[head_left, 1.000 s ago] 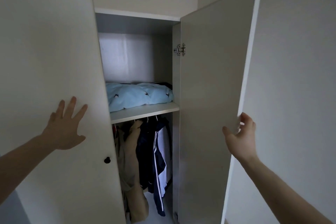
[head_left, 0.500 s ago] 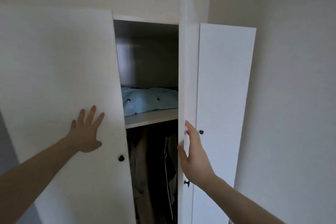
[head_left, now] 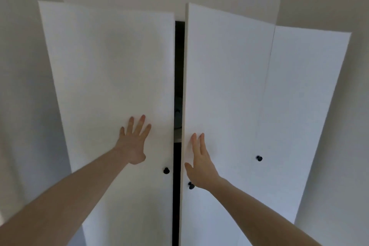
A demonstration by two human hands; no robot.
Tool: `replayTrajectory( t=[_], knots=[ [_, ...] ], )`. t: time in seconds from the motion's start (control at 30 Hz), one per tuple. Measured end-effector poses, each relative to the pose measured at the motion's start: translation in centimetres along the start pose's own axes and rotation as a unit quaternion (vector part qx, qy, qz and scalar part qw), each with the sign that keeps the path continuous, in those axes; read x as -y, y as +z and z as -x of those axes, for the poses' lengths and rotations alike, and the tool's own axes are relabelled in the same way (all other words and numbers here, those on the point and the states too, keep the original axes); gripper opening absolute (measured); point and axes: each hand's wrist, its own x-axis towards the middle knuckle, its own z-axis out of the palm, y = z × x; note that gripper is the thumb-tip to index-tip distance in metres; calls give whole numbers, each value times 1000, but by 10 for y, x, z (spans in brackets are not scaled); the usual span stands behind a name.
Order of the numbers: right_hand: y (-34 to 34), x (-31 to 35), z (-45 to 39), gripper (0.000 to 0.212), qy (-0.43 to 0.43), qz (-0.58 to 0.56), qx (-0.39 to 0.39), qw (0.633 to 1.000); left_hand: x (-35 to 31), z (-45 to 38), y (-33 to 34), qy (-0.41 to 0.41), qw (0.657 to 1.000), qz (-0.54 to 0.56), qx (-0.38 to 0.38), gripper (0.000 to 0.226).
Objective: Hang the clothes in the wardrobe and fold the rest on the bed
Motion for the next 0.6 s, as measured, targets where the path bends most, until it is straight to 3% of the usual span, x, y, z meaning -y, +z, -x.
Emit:
replayTrajectory(
  t=[0.6],
  knots=[
    [14,15,-69,96,83,52,83,992,-5,-17,4,-22,1000,12,-4,111]
  ],
)
